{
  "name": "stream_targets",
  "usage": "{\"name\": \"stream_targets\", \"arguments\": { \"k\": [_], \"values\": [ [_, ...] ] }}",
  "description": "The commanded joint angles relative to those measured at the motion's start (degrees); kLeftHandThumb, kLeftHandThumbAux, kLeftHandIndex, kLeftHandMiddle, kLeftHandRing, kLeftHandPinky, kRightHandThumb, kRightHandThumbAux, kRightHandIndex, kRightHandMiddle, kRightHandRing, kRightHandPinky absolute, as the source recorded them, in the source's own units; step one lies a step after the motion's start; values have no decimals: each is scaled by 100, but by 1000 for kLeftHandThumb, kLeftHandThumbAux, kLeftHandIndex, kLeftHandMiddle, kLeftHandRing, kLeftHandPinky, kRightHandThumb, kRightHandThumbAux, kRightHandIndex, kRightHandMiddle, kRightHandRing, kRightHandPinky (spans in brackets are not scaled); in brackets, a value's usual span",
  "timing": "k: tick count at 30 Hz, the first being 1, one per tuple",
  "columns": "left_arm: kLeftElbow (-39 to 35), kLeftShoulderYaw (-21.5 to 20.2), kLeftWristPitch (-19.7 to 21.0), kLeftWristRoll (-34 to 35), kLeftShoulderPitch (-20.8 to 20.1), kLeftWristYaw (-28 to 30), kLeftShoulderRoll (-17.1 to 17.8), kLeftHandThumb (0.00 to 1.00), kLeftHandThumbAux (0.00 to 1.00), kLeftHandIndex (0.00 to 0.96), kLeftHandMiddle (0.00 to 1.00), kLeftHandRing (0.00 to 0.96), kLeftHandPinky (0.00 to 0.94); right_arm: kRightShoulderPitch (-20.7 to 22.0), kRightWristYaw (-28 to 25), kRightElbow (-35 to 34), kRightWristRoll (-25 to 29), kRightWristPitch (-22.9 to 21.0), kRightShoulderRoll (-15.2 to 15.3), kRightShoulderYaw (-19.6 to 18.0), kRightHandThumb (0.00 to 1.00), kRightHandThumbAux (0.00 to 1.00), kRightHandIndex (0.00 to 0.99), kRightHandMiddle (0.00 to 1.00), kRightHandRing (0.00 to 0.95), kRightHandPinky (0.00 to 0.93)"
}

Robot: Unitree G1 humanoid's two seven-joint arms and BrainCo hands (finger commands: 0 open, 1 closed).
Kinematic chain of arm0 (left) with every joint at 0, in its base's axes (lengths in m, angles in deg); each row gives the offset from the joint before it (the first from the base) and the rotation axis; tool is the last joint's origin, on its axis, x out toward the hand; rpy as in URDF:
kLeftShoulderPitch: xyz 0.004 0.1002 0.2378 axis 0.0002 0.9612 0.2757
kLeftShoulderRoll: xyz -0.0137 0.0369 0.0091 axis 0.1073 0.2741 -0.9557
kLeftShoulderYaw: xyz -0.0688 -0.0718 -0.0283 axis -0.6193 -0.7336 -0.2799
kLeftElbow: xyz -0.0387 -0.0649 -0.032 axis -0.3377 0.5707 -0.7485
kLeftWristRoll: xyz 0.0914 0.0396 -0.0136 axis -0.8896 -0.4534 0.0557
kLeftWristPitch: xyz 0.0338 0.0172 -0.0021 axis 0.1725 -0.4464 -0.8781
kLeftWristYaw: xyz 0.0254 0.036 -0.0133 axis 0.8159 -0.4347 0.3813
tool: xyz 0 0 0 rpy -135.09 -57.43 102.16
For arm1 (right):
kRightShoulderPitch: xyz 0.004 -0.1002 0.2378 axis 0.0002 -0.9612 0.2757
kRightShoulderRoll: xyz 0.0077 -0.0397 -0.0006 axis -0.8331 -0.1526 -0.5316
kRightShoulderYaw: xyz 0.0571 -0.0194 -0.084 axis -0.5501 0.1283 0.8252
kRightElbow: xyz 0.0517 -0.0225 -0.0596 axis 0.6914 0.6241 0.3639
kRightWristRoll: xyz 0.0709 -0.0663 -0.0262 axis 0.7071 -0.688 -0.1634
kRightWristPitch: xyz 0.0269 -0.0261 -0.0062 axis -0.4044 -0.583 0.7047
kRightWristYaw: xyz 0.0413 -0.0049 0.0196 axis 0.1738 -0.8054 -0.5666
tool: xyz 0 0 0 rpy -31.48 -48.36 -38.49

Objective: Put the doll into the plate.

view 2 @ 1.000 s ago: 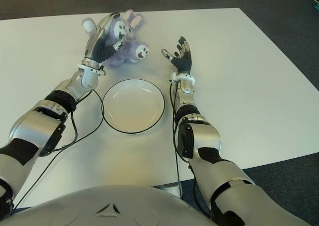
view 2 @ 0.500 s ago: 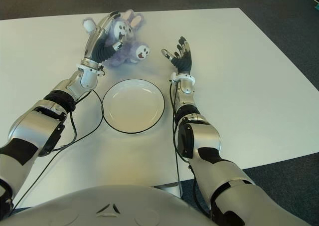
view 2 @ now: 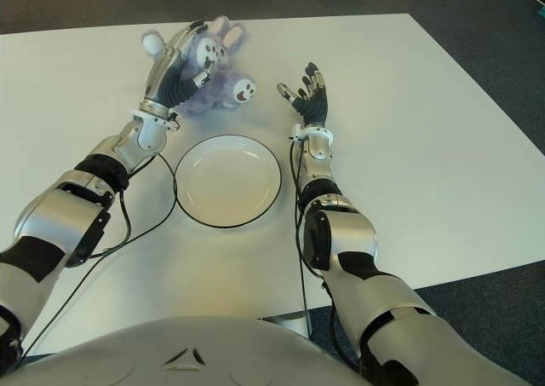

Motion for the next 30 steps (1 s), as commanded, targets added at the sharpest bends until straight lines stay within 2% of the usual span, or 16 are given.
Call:
{"name": "stream_targets", "arguments": {
  "k": [1, 25, 30],
  "values": [
    [60, 33, 77, -3, 43, 219, 76, 486, 249, 0, 32, 56, 51, -252, 44, 150, 35, -47, -123, 1, 214, 906, 79, 48, 38, 72],
    [-143, 53, 145, -22, 189, 644, 173, 482, 241, 0, 0, 81, 70, -257, 64, 139, 17, -68, -121, 48, 246, 909, 78, 44, 30, 58],
    [-305, 74, 146, -61, 277, 695, 233, 489, 247, 0, 0, 94, 108, -260, 61, 139, 19, -69, -122, 59, 233, 907, 72, 37, 21, 50]
  ]
}}
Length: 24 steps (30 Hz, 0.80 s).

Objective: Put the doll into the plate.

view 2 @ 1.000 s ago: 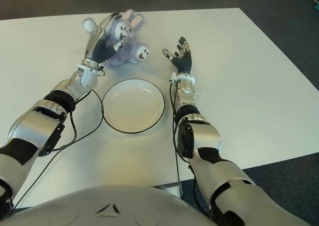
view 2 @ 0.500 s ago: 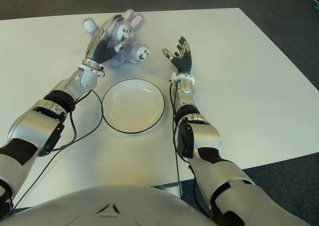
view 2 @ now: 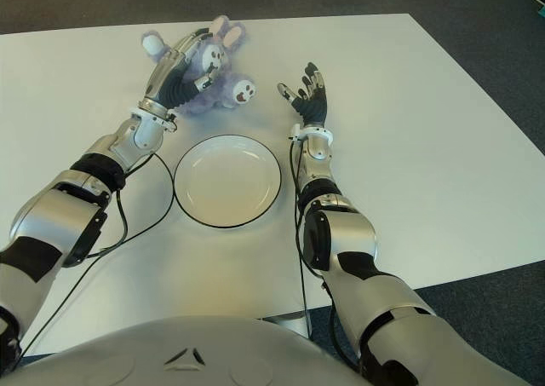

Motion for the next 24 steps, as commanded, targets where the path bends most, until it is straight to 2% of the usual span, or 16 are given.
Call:
{"name": "stream_targets", "arguments": {
  "k": [1, 11, 24],
  "values": [
    [-99, 73, 70, -62, 219, 135, 108, 492, 249, 0, 0, 96, 111, -260, 22, 141, 26, -70, -119, 7, 228, 907, 73, 37, 21, 50],
    [-451, 57, 90, -81, 402, 172, 198, 503, 254, 0, 0, 107, 110, -252, 19, 143, 41, -87, -125, -4, 225, 916, 80, 43, 21, 49],
    [-925, 19, 117, -91, 629, 262, 327, 520, 264, 0, 0, 98, 114, -251, -3, 144, 60, -93, -136, -18, 293, 906, 82, 48, 27, 56]
  ]
}}
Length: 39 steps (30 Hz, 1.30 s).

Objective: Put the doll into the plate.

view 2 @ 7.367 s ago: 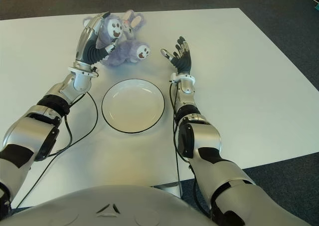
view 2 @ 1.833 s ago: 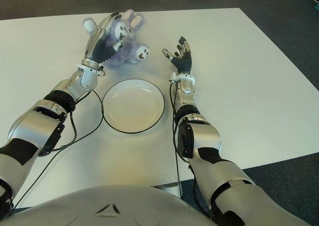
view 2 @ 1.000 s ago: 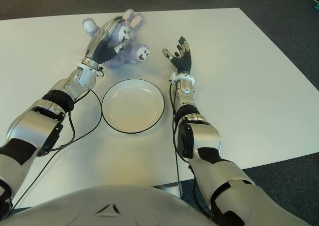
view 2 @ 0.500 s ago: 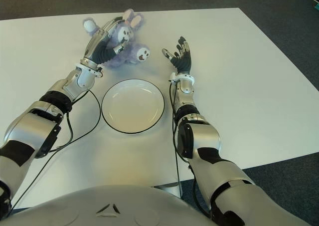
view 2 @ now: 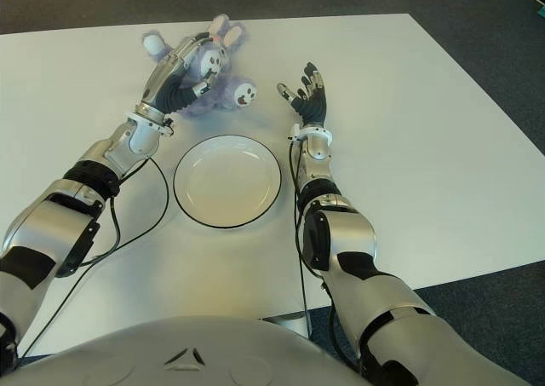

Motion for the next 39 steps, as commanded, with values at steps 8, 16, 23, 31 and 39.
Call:
{"name": "stream_targets", "arguments": {
  "k": [8, 16, 23, 31, 39],
  "values": [
    [-548, 15, 224, -78, 344, 323, 211, 502, 264, 0, 0, 102, 98, -253, 30, 147, 50, -80, -135, -15, 316, 903, 82, 53, 32, 61],
    [-751, 15, 341, -113, 427, 390, 277, 500, 261, 0, 0, 95, 96, -251, 29, 148, 43, -74, -139, -8, 314, 902, 82, 52, 31, 61],
    [-826, 48, 348, -205, 450, 313, 330, 516, 261, 0, 0, 96, 111, -252, 10, 147, 51, -73, -139, -13, 306, 907, 83, 52, 31, 60],
    [-906, 61, 417, -308, 458, 403, 409, 500, 249, 0, 0, 83, 107, -254, 13, 143, 64, -66, -154, -24, 292, 907, 85, 56, 33, 61],
    [-987, 61, 466, -346, 460, 494, 486, 490, 233, 0, 0, 64, 121, -254, 25, 145, 58, -70, -161, -21, 294, 905, 86, 58, 36, 64]
  ]
}}
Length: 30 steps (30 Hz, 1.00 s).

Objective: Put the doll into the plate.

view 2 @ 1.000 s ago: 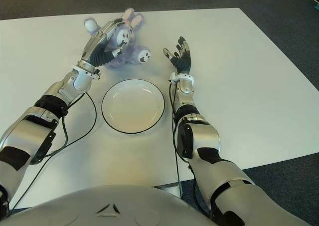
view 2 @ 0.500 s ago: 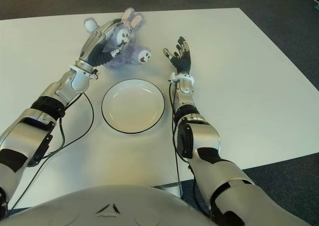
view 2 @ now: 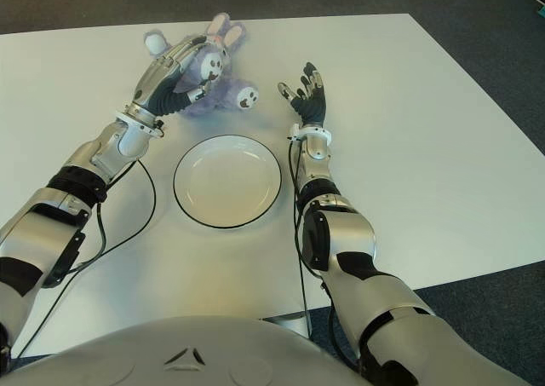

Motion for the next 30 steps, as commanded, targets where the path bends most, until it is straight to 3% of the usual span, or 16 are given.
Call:
{"name": "stream_targets", "arguments": {
  "k": [1, 30],
  "values": [
    [-87, 64, 58, -115, 93, 166, 117, 489, 231, 0, 0, 62, 128, -253, 27, 154, 52, -70, -141, -15, 294, 904, 85, 58, 36, 63],
    [-187, 94, 136, -91, 113, 465, 237, 475, 228, 0, 0, 104, 177, -254, 44, 149, 45, -57, -156, -12, 258, 913, 75, 51, 32, 63]
  ]
}}
